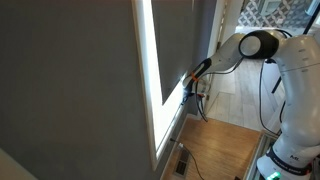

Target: Pull the blinds downwards

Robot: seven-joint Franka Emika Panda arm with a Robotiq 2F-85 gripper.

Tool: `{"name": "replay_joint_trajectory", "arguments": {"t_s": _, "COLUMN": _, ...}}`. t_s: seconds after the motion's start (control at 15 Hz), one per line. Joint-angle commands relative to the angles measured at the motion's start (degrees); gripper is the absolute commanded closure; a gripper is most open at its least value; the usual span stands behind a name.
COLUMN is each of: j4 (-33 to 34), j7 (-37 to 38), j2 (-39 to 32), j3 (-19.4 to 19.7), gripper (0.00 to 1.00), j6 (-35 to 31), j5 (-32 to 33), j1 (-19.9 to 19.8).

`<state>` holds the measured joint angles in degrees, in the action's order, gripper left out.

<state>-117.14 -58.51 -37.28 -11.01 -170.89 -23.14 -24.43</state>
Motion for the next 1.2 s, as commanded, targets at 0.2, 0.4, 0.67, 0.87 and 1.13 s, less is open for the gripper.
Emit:
{"name": "replay_joint_trajectory", "arguments": {"t_s": 0.2, "j4": 6.1, "j7": 1.1, "j2": -19.9, "j3": -8.9, "gripper": 0.96, "j6": -12.7, "j5": 13.8, "j1": -12.6}}
{"name": "replay_joint_trajectory", "arguments": {"t_s": 0.4, "j4": 10.2, "j7": 3.1, "j2": -26.7, "j3": -9.4, "gripper": 0.96, "j6": -14.2, "j5": 22.9, "j1": -16.7}}
{"name": "replay_joint_trajectory", "arguments": {"t_s": 0.67, "j4": 8.5, "j7": 9.2, "j2": -24.7, "j3": -8.8, "gripper": 0.85, "j6": -13.6, "j5": 29.4, "j1": -17.3}}
{"name": "replay_joint_trajectory", "arguments": {"t_s": 0.87, "j4": 8.5, "j7": 10.7, "j2": -24.0, "j3": -9.1, "gripper": 0.85, "j6": -13.7, "j5": 30.6, "j1": -17.0}}
{"name": "replay_joint_trajectory", "arguments": {"t_s": 1.13, "j4": 8.4, "j7": 11.1, "j2": -23.6, "j3": -9.2, "gripper": 0.85, "j6": -13.7, "j5": 30.6, "j1": -16.8}}
